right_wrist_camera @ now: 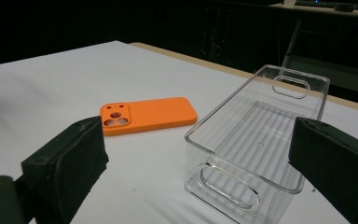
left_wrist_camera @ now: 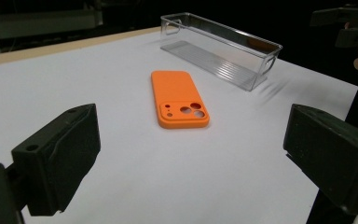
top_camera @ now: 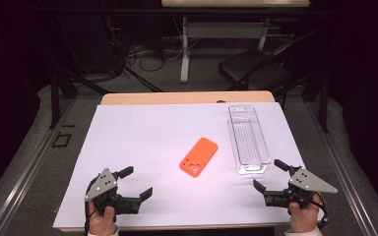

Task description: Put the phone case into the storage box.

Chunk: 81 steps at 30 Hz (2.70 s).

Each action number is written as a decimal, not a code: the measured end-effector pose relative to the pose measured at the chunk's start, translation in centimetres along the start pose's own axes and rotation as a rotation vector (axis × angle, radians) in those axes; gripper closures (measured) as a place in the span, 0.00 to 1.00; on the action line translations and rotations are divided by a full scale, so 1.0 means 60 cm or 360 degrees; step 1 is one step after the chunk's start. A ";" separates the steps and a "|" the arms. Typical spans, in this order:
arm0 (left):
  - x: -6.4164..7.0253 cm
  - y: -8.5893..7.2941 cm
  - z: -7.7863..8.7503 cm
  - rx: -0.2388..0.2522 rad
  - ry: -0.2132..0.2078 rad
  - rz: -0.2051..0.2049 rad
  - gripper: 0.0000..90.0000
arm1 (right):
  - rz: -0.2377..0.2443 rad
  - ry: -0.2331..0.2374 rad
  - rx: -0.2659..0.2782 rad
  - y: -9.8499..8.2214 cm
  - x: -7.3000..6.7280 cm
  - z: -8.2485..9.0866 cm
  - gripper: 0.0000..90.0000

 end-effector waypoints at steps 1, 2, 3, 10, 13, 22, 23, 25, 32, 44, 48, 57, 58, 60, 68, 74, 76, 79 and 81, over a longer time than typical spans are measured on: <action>0.002 -0.002 -0.003 -0.0016 -0.0013 0.0032 0.05 | -0.0003 0.0003 -0.0025 -0.002 -0.003 -0.003 0.04; 0.003 -0.003 -0.005 -0.0032 -0.0007 0.0051 0.05 | 0.0011 0.0008 -0.0027 -0.002 -0.004 -0.005 0.04; 0.003 -0.004 -0.007 -0.0041 -0.0005 0.0061 0.05 | 0.0019 0.0013 -0.0032 -0.002 -0.005 -0.006 0.04; 0.001 -0.018 -0.026 -0.0098 -0.0044 0.0196 0.01 | -0.0008 0.0019 -0.0040 -0.005 0.000 -0.009 0.04; -0.001 -0.021 -0.033 -0.0096 -0.0013 0.0238 0.01 | -0.0028 0.0022 -0.0031 -0.006 0.004 -0.011 0.04; 0.002 -0.027 -0.040 -0.0224 0.0066 0.0231 0.01 | -0.0043 0.0023 -0.0052 -0.008 0.002 -0.012 0.04; 0.003 -0.023 -0.041 -0.0224 0.0064 0.0226 0.01 | -0.0043 0.0023 -0.0052 -0.008 0.002 -0.012 0.04; 0.007 -0.017 -0.044 -0.0211 0.0060 0.0205 0.01 | -0.0042 0.0023 -0.0053 -0.009 0.002 -0.013 0.04; 0.021 0.011 -0.071 -0.0314 0.0095 0.0097 0.04 | -0.0067 0.0018 -0.0051 -0.010 0.006 -0.013 0.04; 0.029 0.040 -0.117 -0.0403 0.0100 0.0090 0.04 | -0.0067 0.0035 -0.0071 -0.011 0.004 -0.014 0.04; 0.030 0.051 -0.133 -0.0431 0.0082 0.0117 0.04 | -0.0066 0.0038 -0.0063 -0.012 0.004 -0.015 0.04; 0.029 0.076 -0.164 -0.0530 0.0067 0.0123 0.03 | -0.0058 0.0040 -0.0068 -0.012 0.005 -0.015 0.04; 0.029 0.078 -0.168 -0.0543 0.0058 0.0110 0.03 | -0.0058 0.0040 -0.0068 -0.012 0.005 -0.015 0.04; 0.033 0.085 -0.178 -0.0557 0.0054 0.0083 0.03 | -0.0059 0.0041 -0.0071 -0.012 0.006 -0.016 0.04; 0.038 0.104 -0.201 -0.0536 0.0042 0.0045 0.05 | -0.0060 0.0038 -0.0085 -0.012 0.006 -0.016 0.04; 0.037 0.105 -0.224 -0.0582 0.0047 0.0021 0.06 | -0.0051 0.0044 -0.0080 -0.012 0.006 -0.016 0.04; 0.033 0.104 -0.232 -0.0598 0.0051 0.0030 0.06 | -0.0051 0.0047 -0.0086 -0.013 0.006 -0.016 0.04; 0.026 0.101 -0.249 -0.0615 0.0069 0.0055 0.06 | -0.0049 0.0047 -0.0082 -0.013 0.006 -0.017 0.04; 0.022 0.099 -0.258 -0.0624 0.0074 0.0065 0.06 | -0.0059 0.0048 -0.0075 -0.013 0.006 -0.018 0.04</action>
Point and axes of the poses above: each handheld gripper's, and its own axes: z roughly backward along the jaws, y roughly out of its top, x roughly to its right, the point moved 3 cm from there along -z, roughly forward along the jaws, and after that the axes turned 14 degrees about x, right-handed, at the moved point
